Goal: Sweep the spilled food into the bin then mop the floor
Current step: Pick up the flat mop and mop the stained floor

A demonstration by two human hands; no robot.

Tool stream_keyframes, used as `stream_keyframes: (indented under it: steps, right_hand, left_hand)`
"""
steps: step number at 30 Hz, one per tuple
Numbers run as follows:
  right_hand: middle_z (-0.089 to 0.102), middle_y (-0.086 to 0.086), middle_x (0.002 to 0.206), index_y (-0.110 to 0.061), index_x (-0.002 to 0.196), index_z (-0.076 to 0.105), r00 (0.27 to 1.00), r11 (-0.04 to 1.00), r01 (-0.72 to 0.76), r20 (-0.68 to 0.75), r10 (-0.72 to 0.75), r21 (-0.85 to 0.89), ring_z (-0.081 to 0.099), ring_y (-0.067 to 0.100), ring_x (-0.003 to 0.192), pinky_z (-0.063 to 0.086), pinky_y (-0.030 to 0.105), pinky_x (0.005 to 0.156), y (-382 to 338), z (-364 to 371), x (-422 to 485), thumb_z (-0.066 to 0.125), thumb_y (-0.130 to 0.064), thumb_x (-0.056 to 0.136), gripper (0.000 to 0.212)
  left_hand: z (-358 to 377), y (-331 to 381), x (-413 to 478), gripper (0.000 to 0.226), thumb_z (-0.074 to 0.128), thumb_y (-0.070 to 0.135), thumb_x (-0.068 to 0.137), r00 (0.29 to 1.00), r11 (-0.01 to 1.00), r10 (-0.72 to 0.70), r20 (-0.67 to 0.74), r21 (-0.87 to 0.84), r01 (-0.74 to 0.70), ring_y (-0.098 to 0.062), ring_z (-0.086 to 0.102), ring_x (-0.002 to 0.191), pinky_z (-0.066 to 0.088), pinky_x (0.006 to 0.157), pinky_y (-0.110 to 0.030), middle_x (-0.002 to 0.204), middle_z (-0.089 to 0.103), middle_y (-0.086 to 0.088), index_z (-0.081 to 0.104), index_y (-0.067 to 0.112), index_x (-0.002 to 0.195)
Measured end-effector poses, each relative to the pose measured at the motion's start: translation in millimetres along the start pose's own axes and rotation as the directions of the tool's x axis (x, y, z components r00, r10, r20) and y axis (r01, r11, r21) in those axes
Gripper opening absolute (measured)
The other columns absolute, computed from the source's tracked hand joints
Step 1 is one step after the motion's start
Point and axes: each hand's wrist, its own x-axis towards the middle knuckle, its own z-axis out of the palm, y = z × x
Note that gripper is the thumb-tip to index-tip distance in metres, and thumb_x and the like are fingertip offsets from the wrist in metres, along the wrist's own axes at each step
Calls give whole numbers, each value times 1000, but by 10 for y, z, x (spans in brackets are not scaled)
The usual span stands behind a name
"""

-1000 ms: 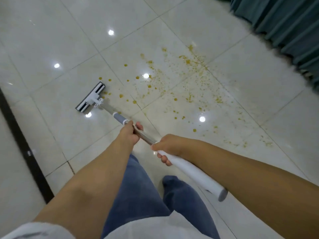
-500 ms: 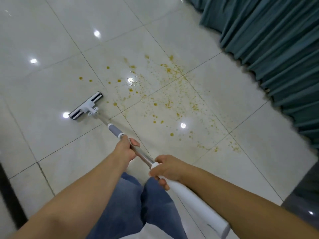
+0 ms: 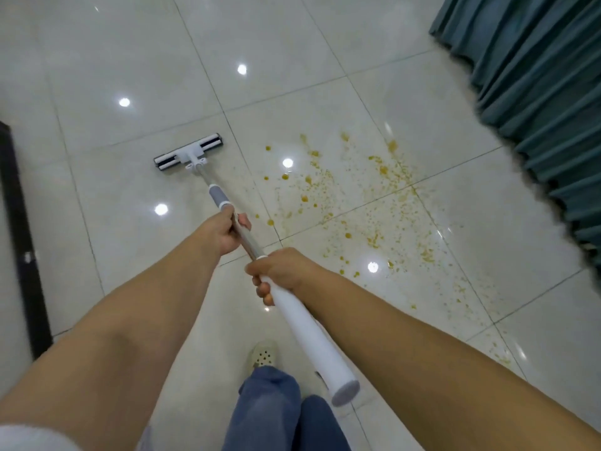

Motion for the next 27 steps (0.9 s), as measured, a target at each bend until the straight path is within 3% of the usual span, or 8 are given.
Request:
stream_keyframes:
  steps: [5,9,13,16,27]
  right_hand:
    - [44,6,62,-5,82,52,998,997,-36,48,33,71,41,8,31,37,14,34,-432,267,459,56,-5,90,10]
    - [43,2,55,-9,85,48,977,974,-173,150,151,143,39,7,31,35,15,31,-243,97,437,54,-10,93,10]
    - [43,2,55,-8,97,47,967,963,-229,148,209,139,39,8,33,37,16,32,303,-243,83,54,-10,93,8]
    - [46,3,57,-9,94,49,963,963,-253,115,242,94,39,8,34,37,16,32,765,-536,-285,57,-11,92,9]
    - [56,5,60,-7,108,51,966,965,-256,11,257,-48,46,10,40,44,20,37,2799,-1536,-2030,64,-16,88,26]
  left_hand:
    - [-19,558,358,19,44,21,99,1000,999,19,-18,40,-19,-9,38,29,36,34,-12,67,40,-3,39,9,85]
    - [-13,345,298,18,46,19,98,999,999,28,-36,41,-26,-9,36,48,38,36,-13,70,39,-2,41,9,85]
    - [-45,-314,54,21,45,20,99,1000,1000,-4,-28,9,4,-9,35,51,39,37,-15,70,37,-3,39,9,83]
    - [-76,-911,-269,22,43,19,100,999,999,-50,-5,0,50,-10,34,51,38,42,-17,66,36,-3,39,9,82]
    - [-312,-3380,-1782,26,44,20,100,989,985,-141,45,-95,145,-12,36,42,41,43,-23,53,37,-3,43,9,76]
